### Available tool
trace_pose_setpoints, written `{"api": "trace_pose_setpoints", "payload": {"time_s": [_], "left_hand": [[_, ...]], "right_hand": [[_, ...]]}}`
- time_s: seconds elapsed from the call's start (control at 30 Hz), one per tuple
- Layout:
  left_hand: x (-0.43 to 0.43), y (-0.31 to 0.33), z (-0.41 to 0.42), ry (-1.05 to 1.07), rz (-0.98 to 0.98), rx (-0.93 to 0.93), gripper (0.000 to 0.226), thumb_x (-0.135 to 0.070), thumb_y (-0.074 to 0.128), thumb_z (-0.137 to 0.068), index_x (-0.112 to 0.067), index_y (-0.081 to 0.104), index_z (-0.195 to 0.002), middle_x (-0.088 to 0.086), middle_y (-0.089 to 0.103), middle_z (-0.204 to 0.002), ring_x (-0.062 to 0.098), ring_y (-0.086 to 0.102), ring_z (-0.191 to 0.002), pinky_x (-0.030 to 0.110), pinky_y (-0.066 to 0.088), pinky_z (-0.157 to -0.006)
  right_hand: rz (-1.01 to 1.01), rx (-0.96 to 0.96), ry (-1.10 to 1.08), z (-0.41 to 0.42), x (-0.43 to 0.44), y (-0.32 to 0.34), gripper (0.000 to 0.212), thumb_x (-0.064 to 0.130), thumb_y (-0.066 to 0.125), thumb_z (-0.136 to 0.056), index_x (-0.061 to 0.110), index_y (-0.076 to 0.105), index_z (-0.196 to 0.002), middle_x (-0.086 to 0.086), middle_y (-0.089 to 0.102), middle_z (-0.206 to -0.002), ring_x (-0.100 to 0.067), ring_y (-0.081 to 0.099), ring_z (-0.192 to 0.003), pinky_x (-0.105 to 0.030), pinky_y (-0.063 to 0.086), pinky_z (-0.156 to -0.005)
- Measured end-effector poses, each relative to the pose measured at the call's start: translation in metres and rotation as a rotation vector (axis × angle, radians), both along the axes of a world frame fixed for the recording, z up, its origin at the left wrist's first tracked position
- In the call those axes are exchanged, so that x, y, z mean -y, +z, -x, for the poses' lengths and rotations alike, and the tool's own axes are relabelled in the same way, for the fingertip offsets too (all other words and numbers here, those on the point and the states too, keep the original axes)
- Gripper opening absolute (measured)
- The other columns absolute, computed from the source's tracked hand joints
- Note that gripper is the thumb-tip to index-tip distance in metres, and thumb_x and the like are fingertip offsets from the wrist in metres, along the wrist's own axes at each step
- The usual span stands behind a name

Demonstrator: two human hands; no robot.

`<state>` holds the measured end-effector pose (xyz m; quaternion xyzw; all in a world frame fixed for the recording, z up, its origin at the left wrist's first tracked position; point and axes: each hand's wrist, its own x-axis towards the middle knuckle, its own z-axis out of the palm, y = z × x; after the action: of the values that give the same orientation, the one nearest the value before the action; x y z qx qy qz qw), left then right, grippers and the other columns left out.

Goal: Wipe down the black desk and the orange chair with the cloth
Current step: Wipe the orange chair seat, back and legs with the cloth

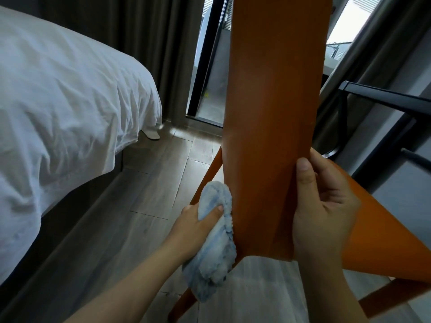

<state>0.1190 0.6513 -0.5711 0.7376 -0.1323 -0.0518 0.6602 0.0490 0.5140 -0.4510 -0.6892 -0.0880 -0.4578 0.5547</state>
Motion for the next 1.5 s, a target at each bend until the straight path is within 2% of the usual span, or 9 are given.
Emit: {"api": "trace_pose_setpoints", "payload": {"time_s": [0.23,0.37,0.57,0.67,0.8,0.97,1.13,1.33,1.5], "left_hand": [[-0.022,0.029,-0.002,0.141,-0.062,0.18,0.047,-0.053,0.045,-0.09,-0.014,0.066,-0.075,0.01,0.069,-0.07,0.025,0.067,-0.064,0.046,0.055,-0.06],[-0.038,0.079,-0.001,0.27,-0.052,0.297,0.046,-0.064,0.045,-0.08,-0.024,0.067,-0.074,0.0,0.07,-0.073,0.008,0.067,-0.064,0.029,0.057,-0.058],[-0.055,0.168,-0.017,0.324,0.054,0.442,0.043,-0.064,0.053,-0.084,-0.023,0.068,-0.088,-0.002,0.073,-0.081,0.006,0.069,-0.072,0.028,0.058,-0.066],[-0.057,0.204,-0.025,0.34,0.076,0.537,0.04,-0.062,0.052,-0.085,-0.025,0.067,-0.091,-0.004,0.072,-0.082,0.001,0.067,-0.07,0.014,0.054,-0.058],[-0.057,0.239,-0.034,0.338,0.095,0.579,0.043,-0.067,0.048,-0.086,-0.029,0.064,-0.097,-0.002,0.069,-0.094,0.004,0.067,-0.077,0.018,0.055,-0.063],[-0.047,0.263,-0.044,0.36,0.13,0.524,0.047,-0.074,0.038,-0.085,-0.033,0.062,-0.09,-0.004,0.067,-0.095,0.013,0.063,-0.092,0.031,0.051,-0.075],[-0.034,0.267,-0.048,0.327,0.16,0.461,0.057,-0.082,0.042,-0.071,-0.034,0.065,-0.093,0.001,0.066,-0.104,0.013,0.066,-0.086,0.037,0.055,-0.082],[-0.03,0.235,-0.057,0.269,0.223,0.378,0.045,-0.07,0.054,-0.079,-0.031,0.069,-0.094,-0.007,0.072,-0.093,0.004,0.068,-0.08,0.027,0.055,-0.075],[-0.022,0.194,-0.066,0.252,0.214,0.291,0.046,-0.071,0.053,-0.079,-0.031,0.069,-0.094,-0.014,0.073,-0.082,-0.005,0.067,-0.071,0.017,0.049,-0.063]], "right_hand": [[0.047,-0.065,-0.038,0.004,0.003,0.002,0.03,0.033,0.054,-0.091,0.025,0.066,-0.118,0.021,0.069,-0.104,0.001,0.064,-0.099,-0.01,0.051,-0.074],[0.109,-0.076,-0.049,0.005,-0.004,0.024,0.022,0.04,0.054,-0.094,0.044,0.063,-0.113,0.024,0.067,-0.106,0.0,0.064,-0.1,-0.02,0.055,-0.073],[0.172,-0.05,-0.089,-0.003,-0.013,0.066,0.028,0.032,0.054,-0.096,0.031,0.063,-0.122,0.018,0.067,-0.105,-0.005,0.064,-0.099,-0.038,0.058,-0.079],[0.158,-0.018,-0.085,-0.006,-0.021,0.081,0.027,0.03,0.056,-0.096,0.028,0.065,-0.121,0.015,0.068,-0.102,-0.005,0.066,-0.095,-0.034,0.059,-0.076],[0.159,0.014,-0.093,-0.01,-0.03,0.095,0.025,0.03,0.057,-0.096,0.03,0.066,-0.119,0.014,0.068,-0.105,-0.004,0.066,-0.096,-0.03,0.058,-0.077],[0.168,0.029,-0.113,-0.014,-0.032,0.1,0.025,0.029,0.054,-0.097,0.027,0.066,-0.119,0.007,0.068,-0.11,-0.008,0.066,-0.1,-0.033,0.058,-0.079],[0.165,0.089,-0.141,-0.017,-0.034,0.093,0.025,0.02,0.051,-0.1,0.024,0.063,-0.122,0.01,0.066,-0.113,-0.006,0.061,-0.11,-0.024,0.051,-0.089],[0.185,0.111,-0.126,-0.017,-0.034,0.076,0.034,0.017,0.049,-0.101,0.022,0.056,-0.135,0.013,0.061,-0.124,-0.006,0.057,-0.119,-0.018,0.048,-0.093],[0.18,0.074,-0.143,-0.011,-0.03,0.053,0.04,0.023,0.05,-0.099,0.029,0.051,-0.139,0.02,0.057,-0.129,-0.005,0.053,-0.123,-0.027,0.05,-0.096]]}}
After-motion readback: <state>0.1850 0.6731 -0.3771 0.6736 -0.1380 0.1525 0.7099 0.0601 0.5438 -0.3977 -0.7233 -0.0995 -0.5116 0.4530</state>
